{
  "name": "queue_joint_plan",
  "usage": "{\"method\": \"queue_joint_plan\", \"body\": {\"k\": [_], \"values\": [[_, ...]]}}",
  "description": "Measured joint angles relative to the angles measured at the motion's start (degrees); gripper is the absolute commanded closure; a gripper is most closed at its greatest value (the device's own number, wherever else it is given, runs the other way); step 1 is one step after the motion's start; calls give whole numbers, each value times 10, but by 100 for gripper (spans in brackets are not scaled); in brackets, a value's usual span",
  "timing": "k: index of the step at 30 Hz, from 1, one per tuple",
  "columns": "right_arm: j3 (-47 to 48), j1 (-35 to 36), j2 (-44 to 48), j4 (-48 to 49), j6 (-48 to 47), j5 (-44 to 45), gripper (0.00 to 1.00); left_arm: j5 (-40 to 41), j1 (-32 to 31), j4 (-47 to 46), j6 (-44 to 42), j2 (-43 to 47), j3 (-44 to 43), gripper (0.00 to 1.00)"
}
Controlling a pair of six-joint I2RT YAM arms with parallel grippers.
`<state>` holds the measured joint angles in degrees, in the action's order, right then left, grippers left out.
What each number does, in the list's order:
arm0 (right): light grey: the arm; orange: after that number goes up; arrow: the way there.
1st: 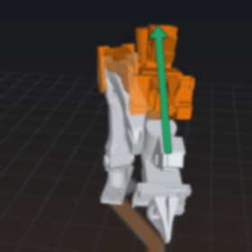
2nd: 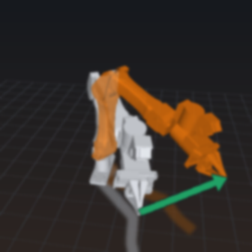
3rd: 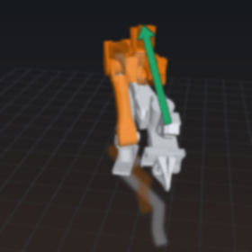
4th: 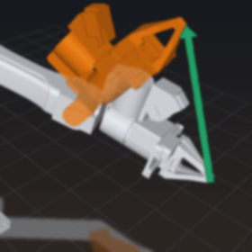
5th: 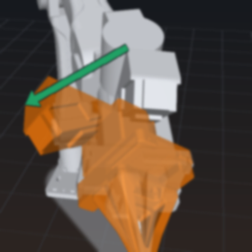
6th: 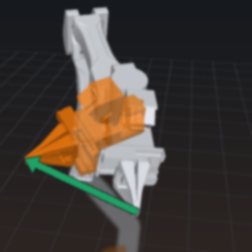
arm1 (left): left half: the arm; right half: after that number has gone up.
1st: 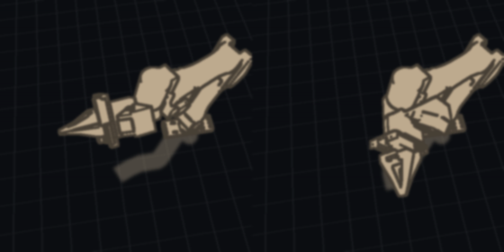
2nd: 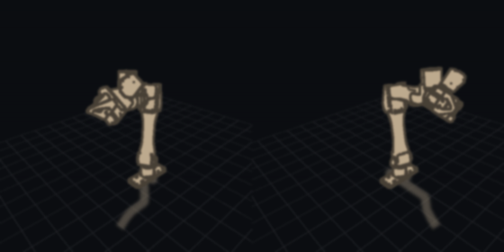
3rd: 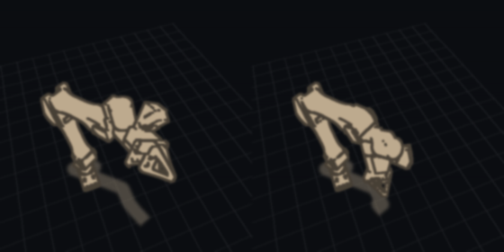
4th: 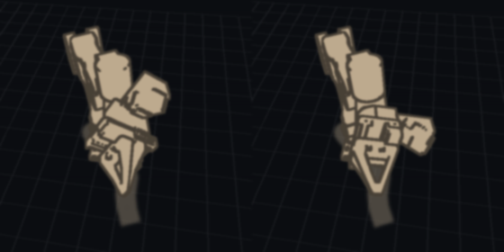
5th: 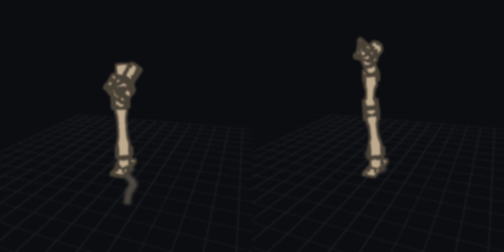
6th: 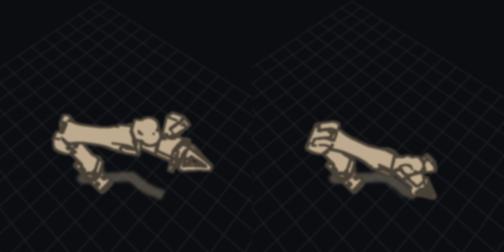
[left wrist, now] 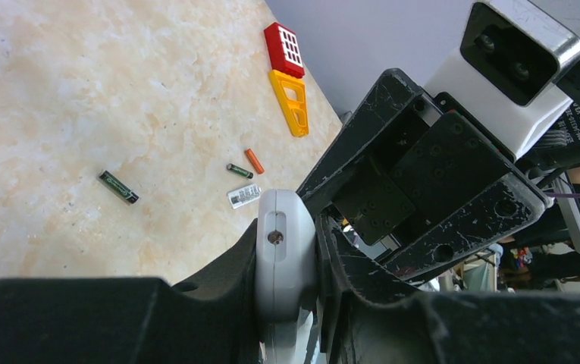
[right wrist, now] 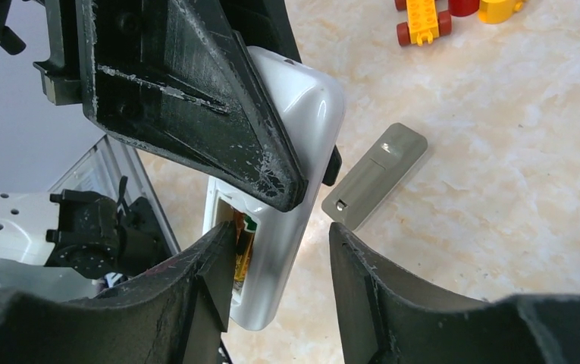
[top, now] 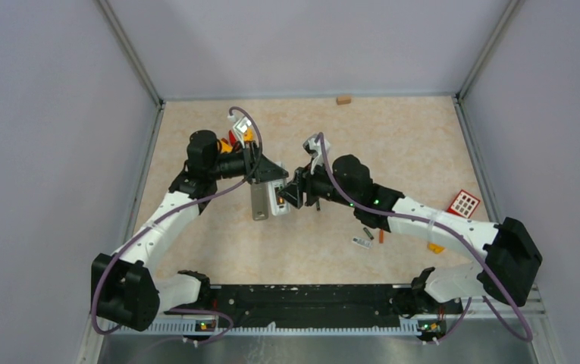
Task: Load the batteries into the remote control
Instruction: Load the battery into the remote control.
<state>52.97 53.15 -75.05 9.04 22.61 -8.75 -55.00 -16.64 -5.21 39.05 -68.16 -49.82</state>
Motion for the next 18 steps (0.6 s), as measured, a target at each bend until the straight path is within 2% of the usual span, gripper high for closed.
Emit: {"method": "queue_joint_plan", "body": {"k": [7, 15, 17, 18], "values": [[35, 17, -10, -60, -11, 46, 58, 17, 0, 14, -2, -9, -7, 100], [61, 35, -25, -99, -44, 86, 81, 26, 0, 44, -18, -21, -24, 100], [66, 35, -29, -104, -53, 90, 81, 24, 0, 54, -28, -24, -29, 100], [71, 37, -32, -110, -59, 93, 78, 24, 0, 61, -34, -26, -33, 100]]}}
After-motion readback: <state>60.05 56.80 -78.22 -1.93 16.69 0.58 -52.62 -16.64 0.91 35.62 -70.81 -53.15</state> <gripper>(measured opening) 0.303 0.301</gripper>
